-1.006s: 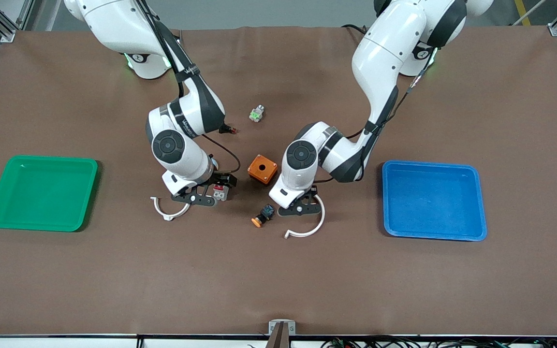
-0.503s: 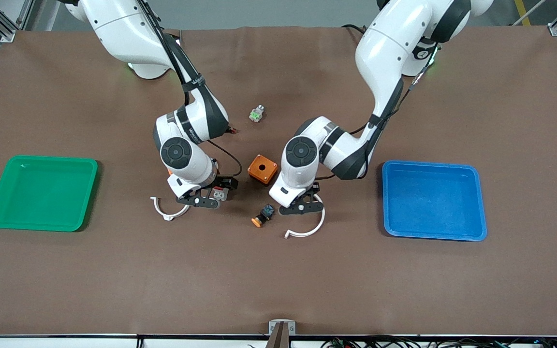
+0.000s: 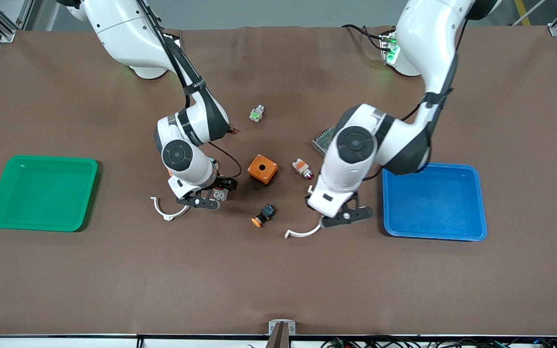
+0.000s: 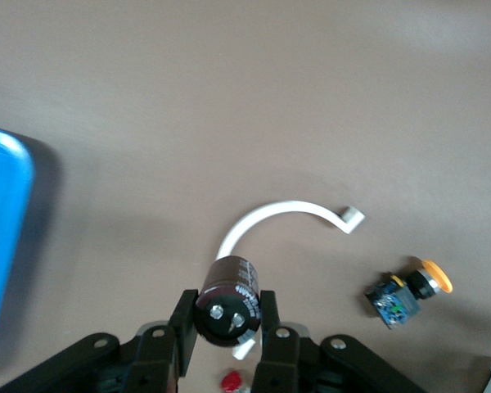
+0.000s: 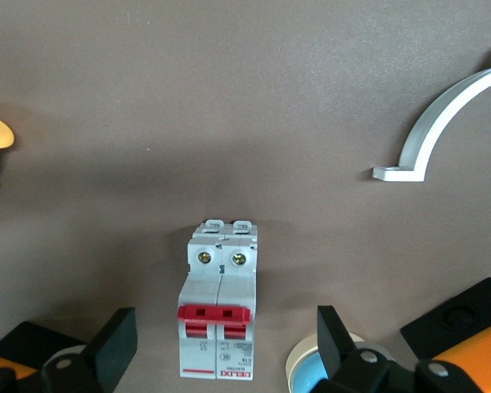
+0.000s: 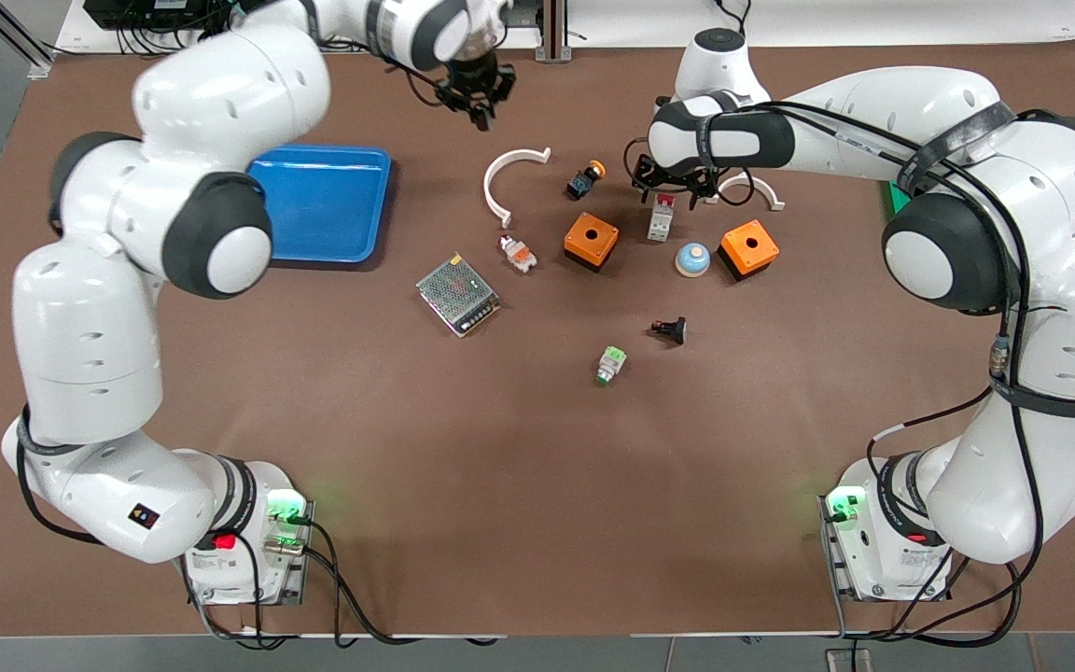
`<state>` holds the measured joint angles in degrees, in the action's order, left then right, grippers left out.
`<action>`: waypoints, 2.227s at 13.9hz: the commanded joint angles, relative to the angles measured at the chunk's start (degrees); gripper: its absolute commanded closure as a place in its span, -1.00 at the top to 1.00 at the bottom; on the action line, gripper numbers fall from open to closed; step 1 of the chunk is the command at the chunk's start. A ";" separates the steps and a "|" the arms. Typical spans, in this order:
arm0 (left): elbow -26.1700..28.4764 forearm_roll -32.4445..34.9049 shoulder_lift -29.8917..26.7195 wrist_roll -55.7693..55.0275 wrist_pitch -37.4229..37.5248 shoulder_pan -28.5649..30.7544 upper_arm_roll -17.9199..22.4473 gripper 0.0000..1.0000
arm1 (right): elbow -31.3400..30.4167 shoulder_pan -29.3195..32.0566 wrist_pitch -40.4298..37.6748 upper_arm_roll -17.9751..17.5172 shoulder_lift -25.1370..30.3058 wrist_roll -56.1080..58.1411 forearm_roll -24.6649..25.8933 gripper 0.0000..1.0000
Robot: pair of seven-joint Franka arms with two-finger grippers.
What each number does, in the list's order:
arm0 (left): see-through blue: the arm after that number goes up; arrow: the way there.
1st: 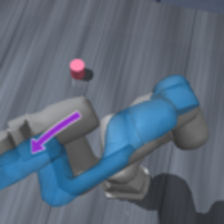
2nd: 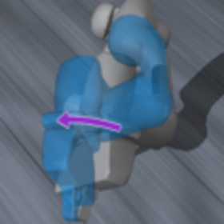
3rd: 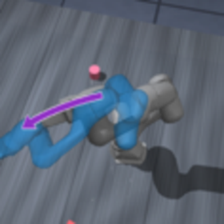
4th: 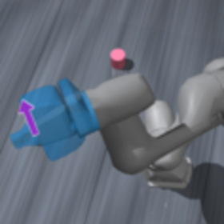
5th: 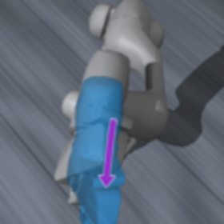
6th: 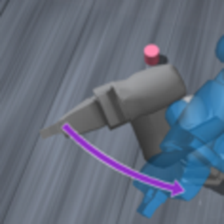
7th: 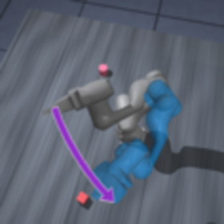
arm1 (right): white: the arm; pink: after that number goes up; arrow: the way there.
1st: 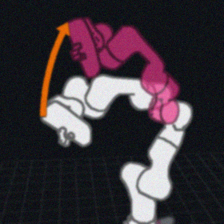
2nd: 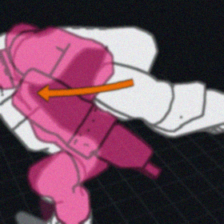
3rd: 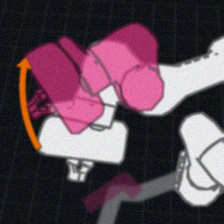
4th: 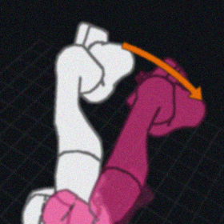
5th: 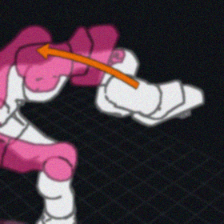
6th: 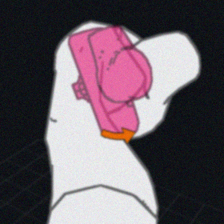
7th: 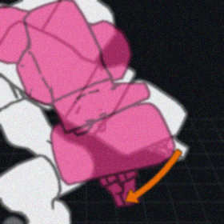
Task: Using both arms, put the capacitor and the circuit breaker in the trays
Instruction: 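Carry the capacitor with the left gripper over the blue tray, then carry the breaker with the right gripper over the green tray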
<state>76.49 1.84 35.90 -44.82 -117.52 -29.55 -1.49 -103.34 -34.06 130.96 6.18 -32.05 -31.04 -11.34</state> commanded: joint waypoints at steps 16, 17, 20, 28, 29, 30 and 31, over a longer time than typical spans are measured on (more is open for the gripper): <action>35.93 10.55 -12.53 20.13 -18.27 23.66 0.00 -0.99 | 0.77 0.66 -0.78 0.76 0.93 0.54 -0.70 -0.58; 35.93 12.73 -12.00 20.04 -18.28 23.66 0.08 -0.99 | 1.64 1.70 -3.58 1.11 2.59 0.71 -0.70 -0.58; 35.75 16.35 -9.55 18.46 -18.62 23.92 0.00 -0.99 | 7.25 5.57 -19.88 1.29 6.98 3.08 -0.70 -0.58; 35.58 17.32 -6.99 18.46 -20.21 24.27 0.08 -0.98 | 10.97 24.62 -42.18 1.99 18.07 23.60 8.35 -0.58; 35.49 17.32 -6.90 18.46 -20.21 24.27 0.17 -0.98 | 10.88 28.66 -42.80 1.99 17.99 28.96 8.35 -0.57; 35.23 17.32 -6.64 18.46 -20.21 24.36 0.17 -0.98 | 10.45 32.18 -42.89 1.99 17.64 33.45 8.35 -0.57; 34.70 17.41 -6.55 18.46 -20.21 24.27 0.17 -1.00 | 9.22 35.17 -42.02 1.99 17.46 37.50 8.44 -0.57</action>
<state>112.17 17.67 28.93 -25.31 -137.38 -5.62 -1.14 -91.77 -4.66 88.49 9.47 -15.04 -0.35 -3.31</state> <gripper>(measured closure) 0.656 0.604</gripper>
